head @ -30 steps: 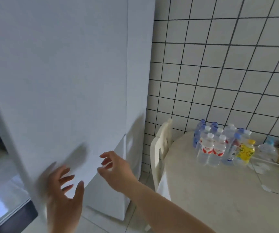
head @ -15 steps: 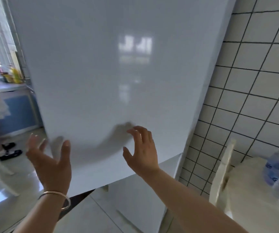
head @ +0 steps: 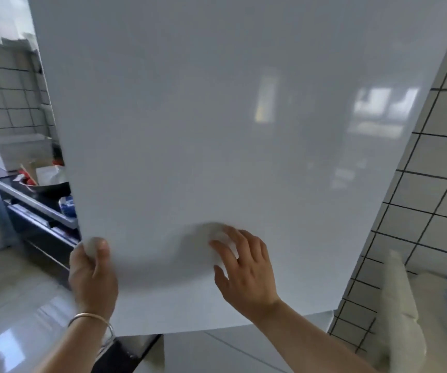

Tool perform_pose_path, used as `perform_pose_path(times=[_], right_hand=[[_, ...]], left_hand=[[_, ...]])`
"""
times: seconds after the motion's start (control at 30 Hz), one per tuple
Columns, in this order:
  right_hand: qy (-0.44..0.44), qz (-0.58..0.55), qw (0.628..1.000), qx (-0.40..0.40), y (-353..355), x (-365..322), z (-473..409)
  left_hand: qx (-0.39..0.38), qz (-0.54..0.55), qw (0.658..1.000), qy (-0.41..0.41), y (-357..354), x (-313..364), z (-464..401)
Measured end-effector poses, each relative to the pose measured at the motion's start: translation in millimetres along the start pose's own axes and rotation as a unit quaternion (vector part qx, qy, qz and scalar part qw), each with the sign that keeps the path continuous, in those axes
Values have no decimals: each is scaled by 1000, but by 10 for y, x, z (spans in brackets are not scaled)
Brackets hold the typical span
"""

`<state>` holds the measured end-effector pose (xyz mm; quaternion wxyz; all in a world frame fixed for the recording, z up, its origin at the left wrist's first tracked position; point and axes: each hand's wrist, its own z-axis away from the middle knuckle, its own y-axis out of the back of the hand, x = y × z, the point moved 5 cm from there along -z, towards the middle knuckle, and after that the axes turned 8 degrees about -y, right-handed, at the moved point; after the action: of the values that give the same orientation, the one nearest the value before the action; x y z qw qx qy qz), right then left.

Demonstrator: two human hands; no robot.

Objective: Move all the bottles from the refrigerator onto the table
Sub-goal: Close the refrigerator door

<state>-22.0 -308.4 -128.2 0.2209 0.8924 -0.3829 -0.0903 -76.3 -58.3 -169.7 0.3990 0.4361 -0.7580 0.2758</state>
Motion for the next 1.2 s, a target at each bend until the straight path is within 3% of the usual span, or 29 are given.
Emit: perform_pose_path(times=[0.33, 0.57, 1.2], right_hand=[[-95, 203, 975, 7, -460, 233, -436], [-179, 327, 927, -32, -506, 538, -598], [-222, 358, 905, -58, -817, 746, -634]], left_hand=[[-209, 70, 975, -1, -984, -616, -947], [-239, 70, 969, 4, -1466, -873, -1221], [-331, 157, 930, 38, -2111, -1020, -1460]])
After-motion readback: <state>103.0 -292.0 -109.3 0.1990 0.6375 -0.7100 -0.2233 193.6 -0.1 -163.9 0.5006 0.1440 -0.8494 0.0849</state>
